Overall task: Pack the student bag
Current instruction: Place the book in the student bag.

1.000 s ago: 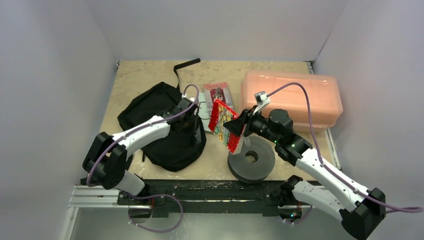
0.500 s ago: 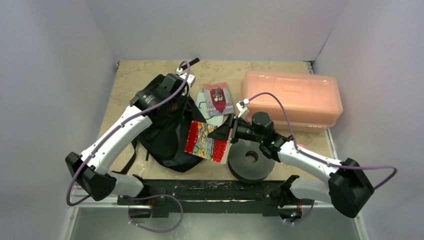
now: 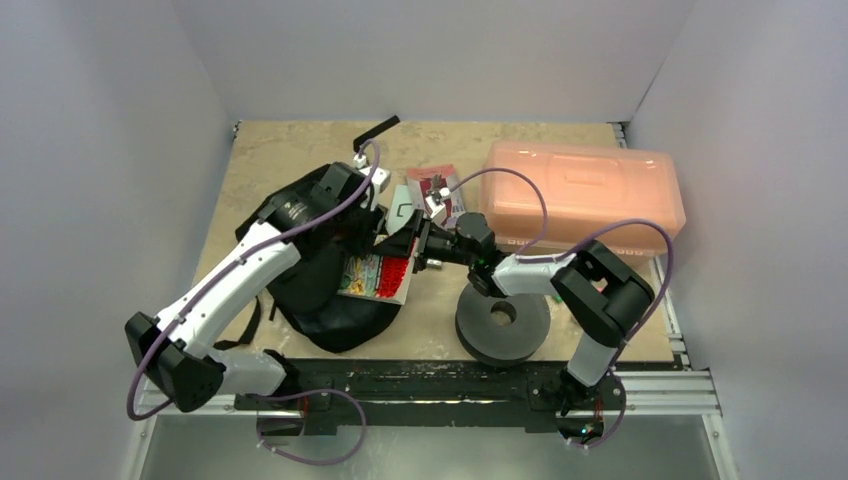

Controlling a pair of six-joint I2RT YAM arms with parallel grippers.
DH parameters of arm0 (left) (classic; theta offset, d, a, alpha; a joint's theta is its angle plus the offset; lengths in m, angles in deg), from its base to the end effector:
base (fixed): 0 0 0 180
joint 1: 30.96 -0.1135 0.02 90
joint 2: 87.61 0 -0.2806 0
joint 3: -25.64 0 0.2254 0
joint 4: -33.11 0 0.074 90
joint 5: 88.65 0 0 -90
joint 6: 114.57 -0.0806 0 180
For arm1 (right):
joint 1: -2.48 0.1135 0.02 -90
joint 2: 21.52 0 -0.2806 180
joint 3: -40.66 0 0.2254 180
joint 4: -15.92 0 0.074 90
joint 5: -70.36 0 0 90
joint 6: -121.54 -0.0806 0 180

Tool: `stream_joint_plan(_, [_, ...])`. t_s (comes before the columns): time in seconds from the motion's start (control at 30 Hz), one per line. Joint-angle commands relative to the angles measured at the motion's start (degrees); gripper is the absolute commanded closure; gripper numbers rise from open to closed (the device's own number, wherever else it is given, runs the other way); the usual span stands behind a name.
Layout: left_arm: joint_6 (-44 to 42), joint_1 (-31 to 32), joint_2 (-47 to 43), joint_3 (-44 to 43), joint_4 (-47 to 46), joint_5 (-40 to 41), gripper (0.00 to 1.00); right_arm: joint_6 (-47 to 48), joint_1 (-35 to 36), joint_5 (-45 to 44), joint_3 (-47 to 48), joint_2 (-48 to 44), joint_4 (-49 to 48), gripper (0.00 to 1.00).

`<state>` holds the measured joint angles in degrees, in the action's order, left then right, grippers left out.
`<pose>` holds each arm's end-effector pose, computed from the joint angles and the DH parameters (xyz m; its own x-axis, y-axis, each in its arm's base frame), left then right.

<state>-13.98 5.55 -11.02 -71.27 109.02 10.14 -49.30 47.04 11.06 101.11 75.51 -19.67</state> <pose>0.2108 -0.1407 0.3380 -0.7471 0.3271 -0.5787 0.3879 0.9215 0.0201 0.2409 0.2950 0.2552 -0.9567 0.2493 -0.1505 -0.1418 0.0525 0.9885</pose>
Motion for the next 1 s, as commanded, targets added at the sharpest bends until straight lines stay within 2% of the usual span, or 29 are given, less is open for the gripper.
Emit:
stream_joint_plan(0.0, [6.7,-0.01,-11.24,11.53,-6.43,-1.85,0.35,-12.49,-0.37,0.74,4.47,2.77,-20.7,1.0])
stream_joint_plan(0.03, [7.22,0.12,-14.52,14.52,-8.0,-2.25,0.27,-12.96,-0.35,0.91,4.97,3.5,-20.75,1.0])
stream_joint_plan(0.17, [7.03,0.2,-23.78,22.66,-9.19,-1.35,0.17,-13.66,-0.35,0.11,4.57,4.24,-21.73,1.0])
stream_joint_plan(0.3, [4.92,0.16,-24.67,23.17,-5.21,7.07,0.19,-11.25,-0.37,0.36,4.77,3.33,-18.38,1.0])
stream_joint_plan(0.43, [3.8,0.17,-20.72,20.99,-5.03,8.78,0.24,-9.85,-0.39,-0.4,4.85,2.61,-16.44,1.0])
stream_joint_plan(0.57, [4.82,0.2,-17.61,18.75,-3.77,16.43,0.37,-8.2,-0.42,-0.53,4.28,1.58,-14.02,1.0])
stream_joint_plan(0.63, [4.04,0.07,-17.87,19.57,-5.6,17.61,0.4,-6.75,-0.39,-0.76,3.65,0.92,-12.47,1.0])
stream_joint_plan(0.83, [3.08,-0.28,-13.62,19.02,-5.88,21.14,0.62,-1.41,-0.38,-1.61,2.14,-1.52,-4.75,1.0])
stream_joint_plan(0.9, [2.59,-0.53,-11.17,17.74,-4.87,20.46,0.8,1.23,-0.36,-1.99,1.86,-2.28,-0.66,1.0])
stream_joint_plan(0.93, [1.76,-0.54,-10.14,16.82,-3.93,19.89,0.94,2.57,-0.35,-2.2,1.85,-2.67,1.49,1.0])
stream_joint_plan(0.97, [1.42,-0.5,-9.17,15.57,-2.87,19.88,1.0,3.64,-0.37,-2.52,1.76,-2.93,3.21,1.0])
